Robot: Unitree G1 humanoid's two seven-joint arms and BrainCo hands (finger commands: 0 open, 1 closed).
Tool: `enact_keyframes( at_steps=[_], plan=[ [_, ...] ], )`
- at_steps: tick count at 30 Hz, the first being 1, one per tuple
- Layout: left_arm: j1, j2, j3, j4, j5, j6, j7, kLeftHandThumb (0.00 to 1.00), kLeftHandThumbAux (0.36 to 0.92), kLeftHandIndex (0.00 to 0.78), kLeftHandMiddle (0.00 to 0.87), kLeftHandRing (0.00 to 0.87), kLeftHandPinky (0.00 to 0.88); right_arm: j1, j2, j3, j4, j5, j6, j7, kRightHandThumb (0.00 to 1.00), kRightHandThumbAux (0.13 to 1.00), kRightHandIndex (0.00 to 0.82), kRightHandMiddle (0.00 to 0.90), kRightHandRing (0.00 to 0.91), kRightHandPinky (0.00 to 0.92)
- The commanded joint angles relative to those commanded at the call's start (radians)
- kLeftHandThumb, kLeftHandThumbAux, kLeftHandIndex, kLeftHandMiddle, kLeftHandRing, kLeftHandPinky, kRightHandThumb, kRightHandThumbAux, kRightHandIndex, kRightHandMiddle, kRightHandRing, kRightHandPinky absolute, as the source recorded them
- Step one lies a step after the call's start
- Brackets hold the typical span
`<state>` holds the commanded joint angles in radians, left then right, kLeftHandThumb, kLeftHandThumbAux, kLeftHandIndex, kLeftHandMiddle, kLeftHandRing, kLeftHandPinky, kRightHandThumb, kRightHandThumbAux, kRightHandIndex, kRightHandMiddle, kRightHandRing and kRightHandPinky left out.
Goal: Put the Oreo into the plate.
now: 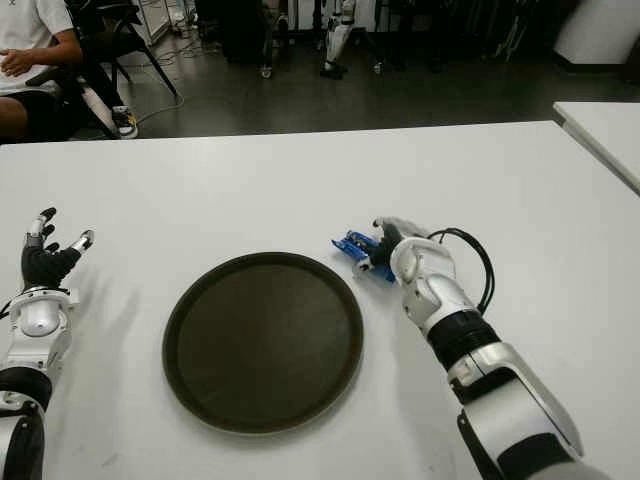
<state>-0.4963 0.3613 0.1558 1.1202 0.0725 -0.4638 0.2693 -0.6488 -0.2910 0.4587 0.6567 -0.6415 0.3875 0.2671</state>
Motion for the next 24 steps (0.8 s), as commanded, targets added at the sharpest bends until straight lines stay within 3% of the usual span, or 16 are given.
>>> enact_keyframes(
  at_steps=[10,24],
  plan=[
    [-0.007,-0.006,0.011,0.006,-0.014,0.016,0.004,0.000,0.740,0.000,0.000,0.000,0.000,-0.009,-0.018,0.019,-0.029,-0.003,0.001,0.124,0.000,0.683,0.052,0.108,0.068,0.000],
    [-0.006,-0.007,0.007,-0.005,-0.003,0.021,0.026,0.000,0.737,0.000,0.000,0.000,0.000,-0.023,-0.009,0.014,0.023,0.016,-0.028,0.162,0.000,0.737,0.019,0.083,0.036,0.000]
  ],
)
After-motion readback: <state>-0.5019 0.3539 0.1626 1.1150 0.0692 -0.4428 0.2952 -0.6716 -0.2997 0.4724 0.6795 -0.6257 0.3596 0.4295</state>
